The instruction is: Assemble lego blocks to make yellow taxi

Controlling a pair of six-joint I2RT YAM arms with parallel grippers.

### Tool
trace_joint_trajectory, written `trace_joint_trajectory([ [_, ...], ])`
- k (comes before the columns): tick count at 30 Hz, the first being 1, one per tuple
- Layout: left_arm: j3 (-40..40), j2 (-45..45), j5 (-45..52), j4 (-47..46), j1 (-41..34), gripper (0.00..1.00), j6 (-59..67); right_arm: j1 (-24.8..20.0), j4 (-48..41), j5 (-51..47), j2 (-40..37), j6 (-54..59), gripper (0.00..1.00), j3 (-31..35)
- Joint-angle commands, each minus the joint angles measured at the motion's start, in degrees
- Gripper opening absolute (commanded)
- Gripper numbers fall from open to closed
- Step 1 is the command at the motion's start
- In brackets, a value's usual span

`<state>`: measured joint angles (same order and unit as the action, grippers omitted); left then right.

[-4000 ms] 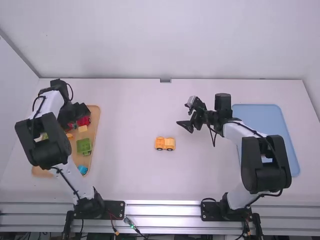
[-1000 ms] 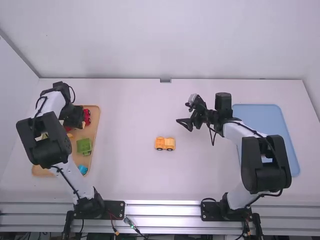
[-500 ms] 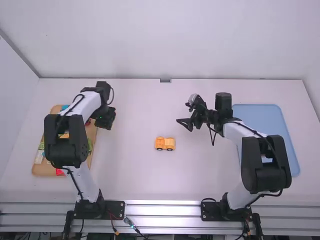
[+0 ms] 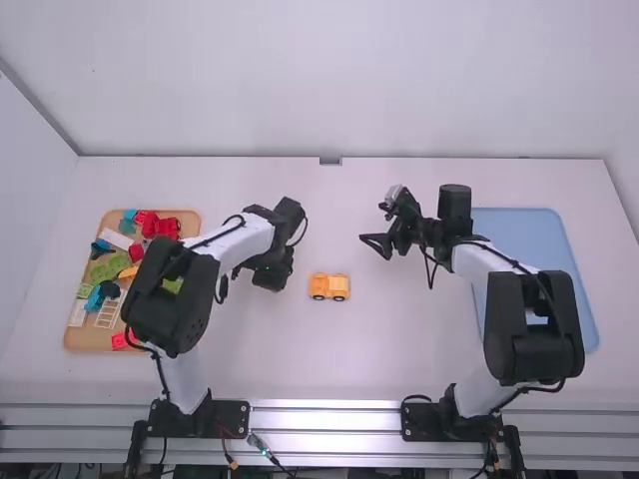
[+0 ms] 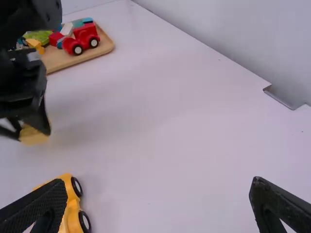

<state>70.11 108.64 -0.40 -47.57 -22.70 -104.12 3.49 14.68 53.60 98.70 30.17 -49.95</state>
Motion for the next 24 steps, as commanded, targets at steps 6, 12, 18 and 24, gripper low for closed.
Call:
trace_joint_trajectory([
  [6,-2.47,-0.94,1.46,6.56,-1.09,0.02,-2.36,0.31,-0.11,0.55,-0.33,-0.22,0.99,0.11],
  [12,-6.01,-0.94,2.47,12.00,-1.36,0.02,-3.67,0.31,-0.20,0.55,-0.33,-0.39,0.99,0.11],
  [18,-7.72,-0.96,2.32,14.01,-0.96,0.13,-6.64,0.31,-0.39,0.57,-0.33,-0.37,0.99,0.11],
  [24,-7.72,-0.96,2.51,14.10,-1.25,0.67,-6.71,0.31,-0.57,0.55,-0.33,-0.37,0.99,0.11],
])
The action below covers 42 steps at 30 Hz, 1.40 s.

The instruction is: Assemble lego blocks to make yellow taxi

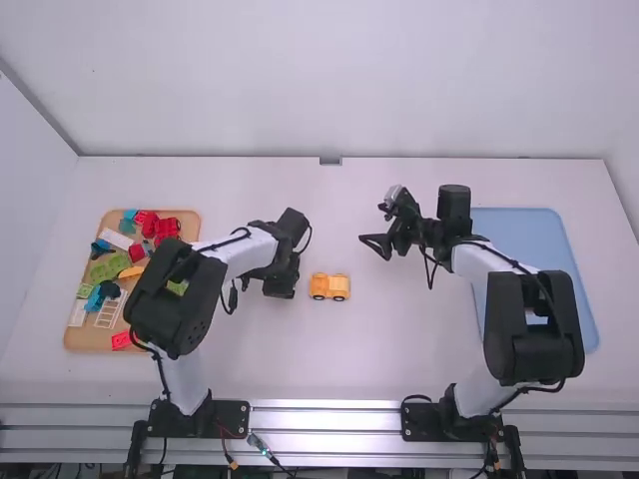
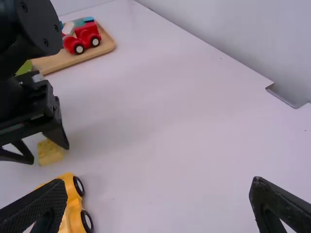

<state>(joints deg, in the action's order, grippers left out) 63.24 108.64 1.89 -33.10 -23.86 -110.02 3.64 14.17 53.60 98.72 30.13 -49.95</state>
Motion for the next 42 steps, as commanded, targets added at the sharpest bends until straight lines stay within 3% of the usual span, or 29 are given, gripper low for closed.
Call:
trace_joint_trajectory([
  [1,-0.85,-0.96,0.22,-0.44,-0.09,0.78,-0.81,0.15,-0.07,0.57,-0.35,-0.35,0.99,0.11],
  [2,-0.85,-0.96,0.22,-0.44,-0.09,0.79,-0.81,0.15,-0.07,0.57,-0.35,-0.33,0.99,0.11],
  [4,-0.85,-0.96,0.26,-0.48,-0.09,0.90,-0.79,0.15,-0.07,0.57,-0.35,-0.33,0.99,0.11],
  [7,-0.44,-0.98,0.22,-0.90,0.52,0.96,-0.28,0.15,-0.04,0.57,-0.35,-0.33,0.99,0.11],
  [10,1.01,-1.20,0.94,-2.27,1.31,0.93,4.61,0.15,-0.04,0.57,-0.35,-0.35,0.99,0.11],
  [18,13.44,-1.51,1.05,-14.64,4.83,0.99,23.34,0.15,-0.04,0.55,-0.35,-0.33,0.99,0.11],
  [22,20.87,-1.51,-4.57,-17.49,5.68,0.99,52.41,0.15,-0.02,0.55,-0.35,-0.31,0.99,0.11],
  [23,23.65,-1.51,-7.23,-17.64,5.81,0.93,67.45,0.15,-0.02,0.50,-0.35,-0.33,0.99,0.11],
  [24,24.00,-1.51,-7.56,-17.62,5.81,0.89,69.46,0.15,-0.02,0.50,-0.35,-0.33,0.99,0.11],
  [26,27.08,-1.51,-7.80,-18.34,5.81,0.79,88.19,0.15,0.20,0.55,-0.35,-0.33,0.99,0.11],
  [28,28.81,-1.51,-7.06,-19.78,5.64,0.97,99.84,0.15,0.44,0.55,-0.35,-0.35,0.99,0.11],
  [29,29.20,-1.51,-7.15,-19.87,5.35,0.99,103.93,0.15,0.46,0.57,-0.35,-0.31,0.99,0.11],
  [31,29.49,-1.51,-7.69,-18.49,5.49,0.99,111.56,0.15,0.42,0.55,-0.37,-0.33,0.99,0.11],
  [32,29.33,-1.51,-10.38,-16.13,5.66,0.99,122.01,0.15,0.44,0.52,-0.35,-0.33,0.99,0.11],
  [38,29.29,-1.51,-11.67,-15.78,5.51,0.99,139.47,0.15,0.90,0.57,-0.35,-0.31,0.99,0.11],
  [42,28.81,-1.53,4.37,-19.15,6.47,0.99,165.65,0.15,1.05,0.52,-0.35,-0.35,0.99,0.11],
])
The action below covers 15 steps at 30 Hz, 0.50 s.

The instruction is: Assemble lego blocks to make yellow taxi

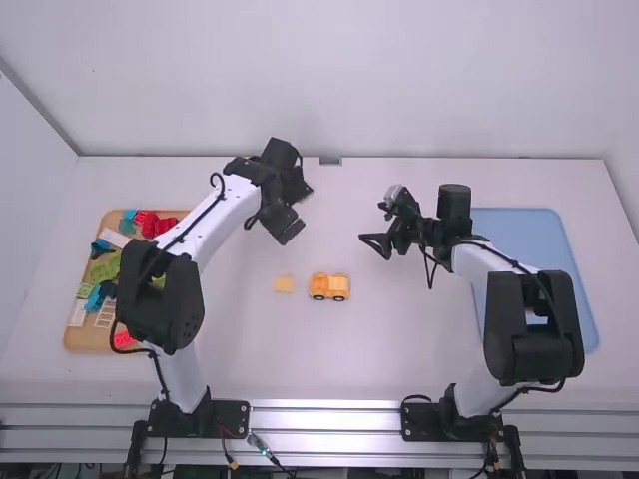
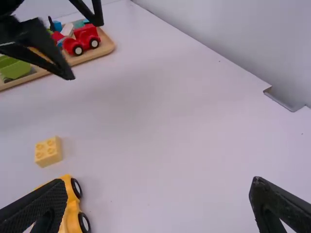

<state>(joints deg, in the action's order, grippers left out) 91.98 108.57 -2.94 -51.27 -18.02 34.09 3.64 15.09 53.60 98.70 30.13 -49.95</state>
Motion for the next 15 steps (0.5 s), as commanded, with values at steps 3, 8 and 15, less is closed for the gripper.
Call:
trace_joint_trajectory([
  [3,0.00,-1.57,26.43,-11.41,3.69,0.99,48.98,0.15,0.09,0.55,-0.33,-0.35,0.99,0.11],
  [8,-2.47,-1.55,43.89,-19.32,9.94,0.99,70.99,0.15,0.15,0.55,-0.33,-0.35,0.99,0.11],
  [15,-19.85,-1.55,57.79,-2.75,16.61,0.99,74.77,0.15,0.11,0.52,-0.33,-0.35,0.99,0.11],
])
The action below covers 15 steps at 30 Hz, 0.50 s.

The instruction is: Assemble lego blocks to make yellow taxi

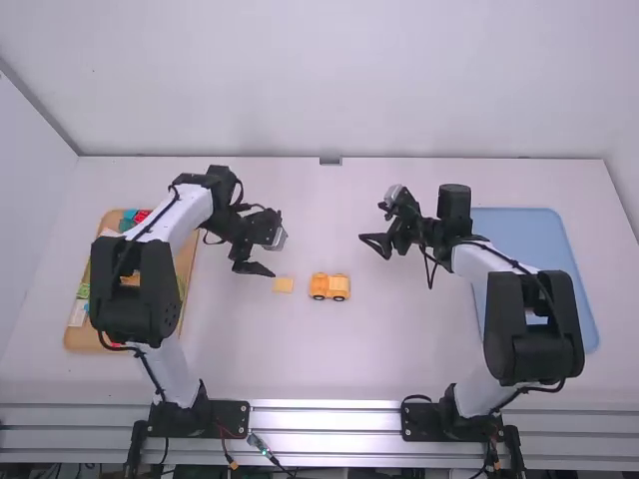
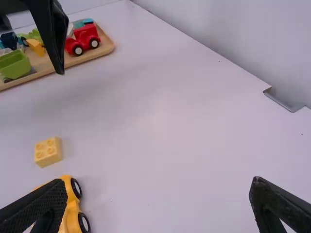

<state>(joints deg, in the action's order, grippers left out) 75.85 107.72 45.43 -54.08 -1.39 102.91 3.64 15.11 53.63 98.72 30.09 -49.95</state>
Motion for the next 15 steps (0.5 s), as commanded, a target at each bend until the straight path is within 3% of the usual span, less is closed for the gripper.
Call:
trace_joint_trajectory([
  [1,-7.28,-0.70,10.32,4.35,0.35,0.99,5.95,0.15,0.09,0.52,-0.35,-0.28,0.99,0.11],
  [7,-18.93,-0.70,12.20,24.00,0.37,0.99,-4.76,0.15,0.07,0.50,-0.35,-0.28,0.99,0.11],
  [11,-25.90,-0.68,12.00,41.22,0.79,0.99,-20.39,0.15,0.02,0.52,-0.35,-0.28,0.99,0.11],
  [15,-30.47,-0.68,12.11,51.10,1.75,0.99,-27.10,0.15,-0.17,0.52,-0.35,-0.28,0.99,0.11],
])
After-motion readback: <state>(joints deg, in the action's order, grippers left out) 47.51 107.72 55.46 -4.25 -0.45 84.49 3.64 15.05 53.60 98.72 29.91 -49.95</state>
